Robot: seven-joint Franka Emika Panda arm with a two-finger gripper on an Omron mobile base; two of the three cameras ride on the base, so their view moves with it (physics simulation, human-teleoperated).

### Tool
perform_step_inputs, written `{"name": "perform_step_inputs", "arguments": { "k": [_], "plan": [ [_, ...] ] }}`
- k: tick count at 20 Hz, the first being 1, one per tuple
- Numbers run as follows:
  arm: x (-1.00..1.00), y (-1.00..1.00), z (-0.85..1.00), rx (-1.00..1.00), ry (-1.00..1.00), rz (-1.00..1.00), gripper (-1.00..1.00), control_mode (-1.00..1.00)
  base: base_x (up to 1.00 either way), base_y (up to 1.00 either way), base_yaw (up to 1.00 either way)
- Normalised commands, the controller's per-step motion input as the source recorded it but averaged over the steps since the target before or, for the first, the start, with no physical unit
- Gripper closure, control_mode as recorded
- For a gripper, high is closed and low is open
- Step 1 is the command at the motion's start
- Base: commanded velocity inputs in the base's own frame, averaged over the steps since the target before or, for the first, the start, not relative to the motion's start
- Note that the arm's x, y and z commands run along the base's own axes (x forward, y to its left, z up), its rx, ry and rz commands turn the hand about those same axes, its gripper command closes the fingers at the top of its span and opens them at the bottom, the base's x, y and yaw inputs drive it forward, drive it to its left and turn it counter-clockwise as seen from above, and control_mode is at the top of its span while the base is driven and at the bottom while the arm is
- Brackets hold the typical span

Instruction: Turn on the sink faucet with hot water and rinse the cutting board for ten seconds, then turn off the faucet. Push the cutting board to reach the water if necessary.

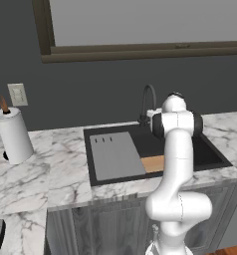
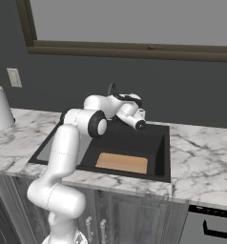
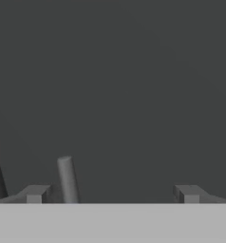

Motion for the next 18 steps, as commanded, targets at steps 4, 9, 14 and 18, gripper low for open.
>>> {"name": "perform_step_inputs", "arguments": {
  "k": [4,9,14,18],
  "plan": [
    [0.02,0.0,0.0,0.0,0.0,0.0,-1.0,-1.0,0.0,0.0,0.0],
    [0.05,0.0,0.0,0.0,0.0,0.0,-1.0,-1.0,0.0,0.0,0.0],
    [0.1,0.0,0.0,0.0,0.0,0.0,-1.0,-1.0,0.0,0.0,0.0],
    [0.08,0.0,0.0,0.0,0.0,0.0,-1.0,-1.0,0.0,0.0,0.0]
  ]
}}
